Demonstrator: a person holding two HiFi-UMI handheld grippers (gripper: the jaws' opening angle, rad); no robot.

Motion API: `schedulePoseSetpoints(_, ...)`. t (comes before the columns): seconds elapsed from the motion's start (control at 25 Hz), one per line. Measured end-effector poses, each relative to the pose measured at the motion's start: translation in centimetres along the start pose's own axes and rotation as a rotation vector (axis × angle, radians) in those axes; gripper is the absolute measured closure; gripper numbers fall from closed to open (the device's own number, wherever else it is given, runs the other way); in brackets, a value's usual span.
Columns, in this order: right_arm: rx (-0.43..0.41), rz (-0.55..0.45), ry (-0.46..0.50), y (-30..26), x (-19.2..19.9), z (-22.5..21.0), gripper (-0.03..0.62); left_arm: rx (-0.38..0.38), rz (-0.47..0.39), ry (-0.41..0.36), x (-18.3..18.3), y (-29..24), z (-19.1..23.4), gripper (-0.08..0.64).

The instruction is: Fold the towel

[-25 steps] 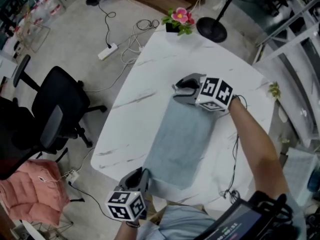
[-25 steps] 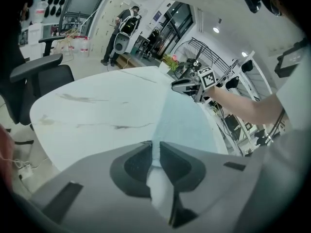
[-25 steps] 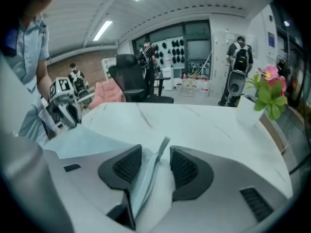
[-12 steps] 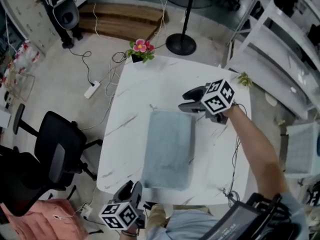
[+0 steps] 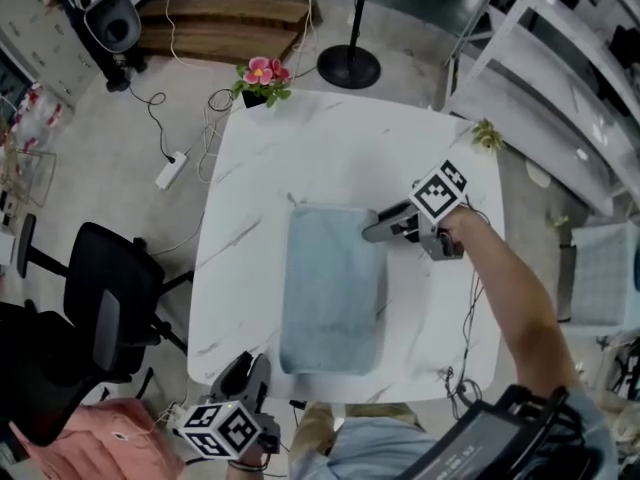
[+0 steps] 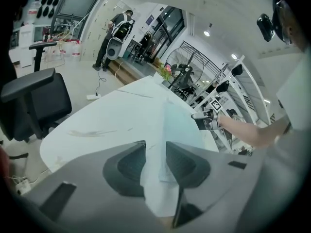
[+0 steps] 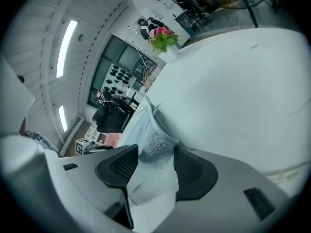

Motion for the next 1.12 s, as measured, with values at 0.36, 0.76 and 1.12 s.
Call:
schedulePoseSetpoints(0.36, -0.010, 0.005, -0.108, -1.8, -2.6, -0.1, 0.506, -0.002, -0.018, -0.002, -1.2, 0.4, 0.0, 0.426)
schedulePoseSetpoints(0.76, -0.076, -0.224, 0.345, 1.4, -4.0, 8.4, 0.522, -0.018, -0.075, -0.030, -2.4, 3.4, -0.1, 0.428)
schedulePoseSetpoints(1.12, -0.069, -0.313, 0.810, 4.2, 0.5, 18.1, 0.518, 0.017, -0.103, -0.077, -2.0, 5.4, -1.6, 0.427)
Point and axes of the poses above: the fingertips, and each gripper's own axes: y backward along the fingers, z to its left, x out of its underside, the point moved 1 cm from there along y, backward along the fingers, and after that the axes turned 11 degrees about x, right-handed, at the moved point
